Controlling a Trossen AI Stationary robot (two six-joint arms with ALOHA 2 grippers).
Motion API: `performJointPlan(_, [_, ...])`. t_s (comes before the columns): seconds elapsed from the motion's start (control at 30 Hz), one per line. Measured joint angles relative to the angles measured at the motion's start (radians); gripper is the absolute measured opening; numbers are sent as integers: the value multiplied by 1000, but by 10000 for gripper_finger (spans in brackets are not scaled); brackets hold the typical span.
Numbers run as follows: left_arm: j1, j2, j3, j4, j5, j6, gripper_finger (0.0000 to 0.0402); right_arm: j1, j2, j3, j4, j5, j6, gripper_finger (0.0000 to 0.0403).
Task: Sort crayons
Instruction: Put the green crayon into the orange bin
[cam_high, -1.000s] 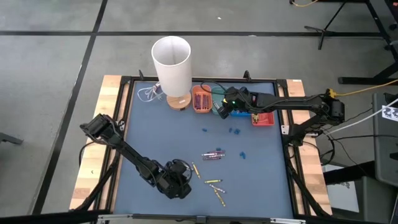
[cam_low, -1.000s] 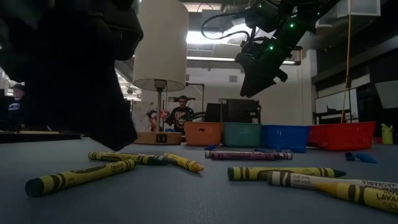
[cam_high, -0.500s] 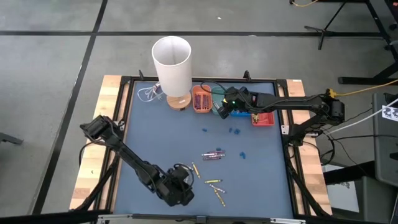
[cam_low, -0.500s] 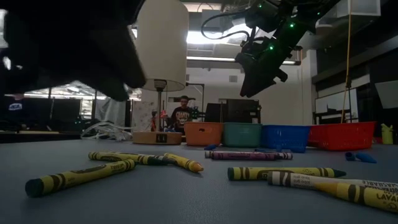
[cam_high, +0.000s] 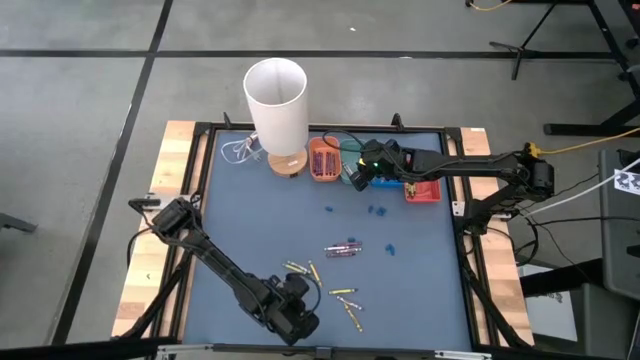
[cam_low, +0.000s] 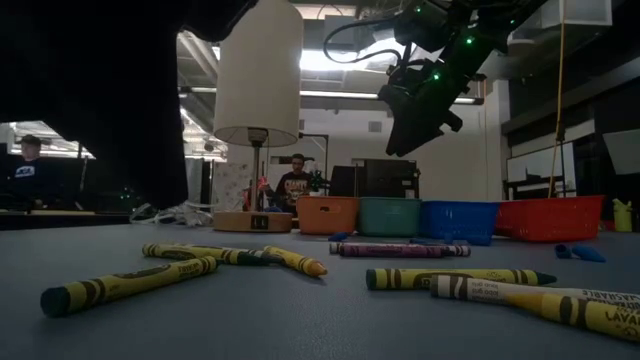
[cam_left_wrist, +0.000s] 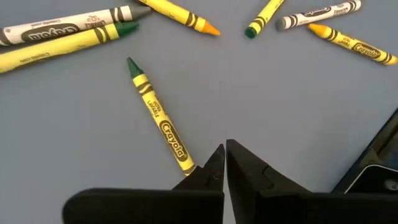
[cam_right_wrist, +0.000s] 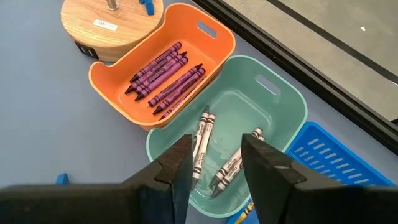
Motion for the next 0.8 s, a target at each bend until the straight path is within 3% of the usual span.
performJointPlan(0.33, [7,0,-2,-9,-15,4,12,0,0,0,0,0,0,136])
performJointPlan(0.63, [22,36,-2,-16,-47,3,99,0,0,0,0,0,0,136])
performJointPlan(0.8, [29,76,-3,-9,-40,1,124,0,0,0,2,0,0,136])
